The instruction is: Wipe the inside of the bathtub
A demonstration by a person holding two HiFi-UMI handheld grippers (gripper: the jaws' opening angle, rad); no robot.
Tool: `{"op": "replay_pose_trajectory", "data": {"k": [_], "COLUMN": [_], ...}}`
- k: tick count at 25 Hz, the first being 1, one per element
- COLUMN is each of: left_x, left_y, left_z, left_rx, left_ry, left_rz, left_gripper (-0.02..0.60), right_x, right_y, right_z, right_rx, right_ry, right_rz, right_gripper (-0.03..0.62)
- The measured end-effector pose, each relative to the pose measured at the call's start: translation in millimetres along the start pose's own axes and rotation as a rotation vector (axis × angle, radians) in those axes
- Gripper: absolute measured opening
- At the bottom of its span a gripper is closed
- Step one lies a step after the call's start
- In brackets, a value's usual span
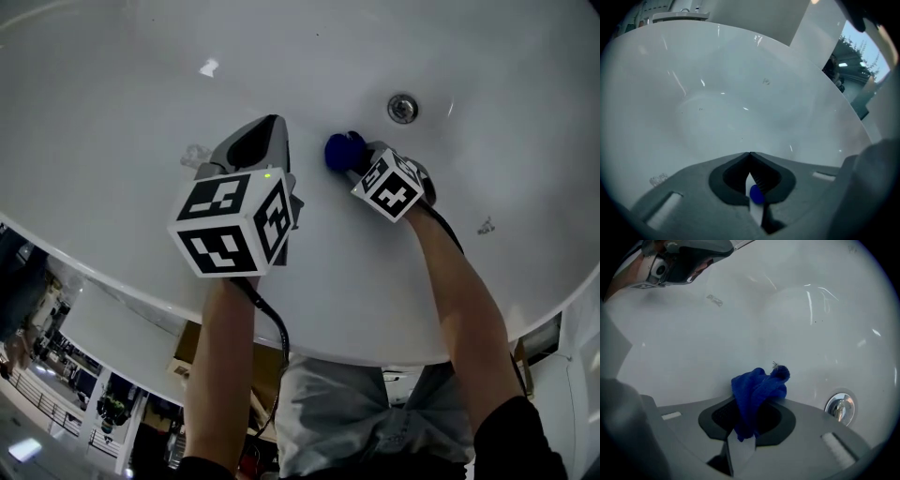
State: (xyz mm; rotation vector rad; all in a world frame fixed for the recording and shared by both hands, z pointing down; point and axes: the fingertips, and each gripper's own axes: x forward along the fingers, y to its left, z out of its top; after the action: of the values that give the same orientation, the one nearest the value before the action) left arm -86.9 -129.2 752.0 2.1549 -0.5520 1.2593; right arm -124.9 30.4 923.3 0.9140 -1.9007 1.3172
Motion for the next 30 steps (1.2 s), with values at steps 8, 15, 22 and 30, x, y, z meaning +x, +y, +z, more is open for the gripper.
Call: {"op": "replay_pose_trajectory", "data": {"k": [8,15,22,30], "left_x": [-0.5,-5.1,-18.4,-48.5], "left_y": [2.9,6.2,8.9,4.5], "left_z": [3.1,3.6,0.2,14.9], "left_rx": [-0.025,-0.035,-0.039,-0.039], "left_ry": [-0.013,-0.018,-0.022,-0.049], "left_rz": [-0.003,0.004,0.017,0.026], "left_gripper": [0.005,0.005,0.005,0.005], "right_x": [8.5,6.3,-9.9,-37.4], "right_y": [10.2,26.4,48.6,78.1], "right_z": [-7.1,-8.9,-4.3,4.8], "right_rx": [-0.020,-0.003,-0.038,-0.057], "right_ry": [0.042,0.052,0.058,0.072], "right_rz": [0.034,0.103,0.148,0.169], "right_gripper": [0.089,0.087,0.087,0.086]}}
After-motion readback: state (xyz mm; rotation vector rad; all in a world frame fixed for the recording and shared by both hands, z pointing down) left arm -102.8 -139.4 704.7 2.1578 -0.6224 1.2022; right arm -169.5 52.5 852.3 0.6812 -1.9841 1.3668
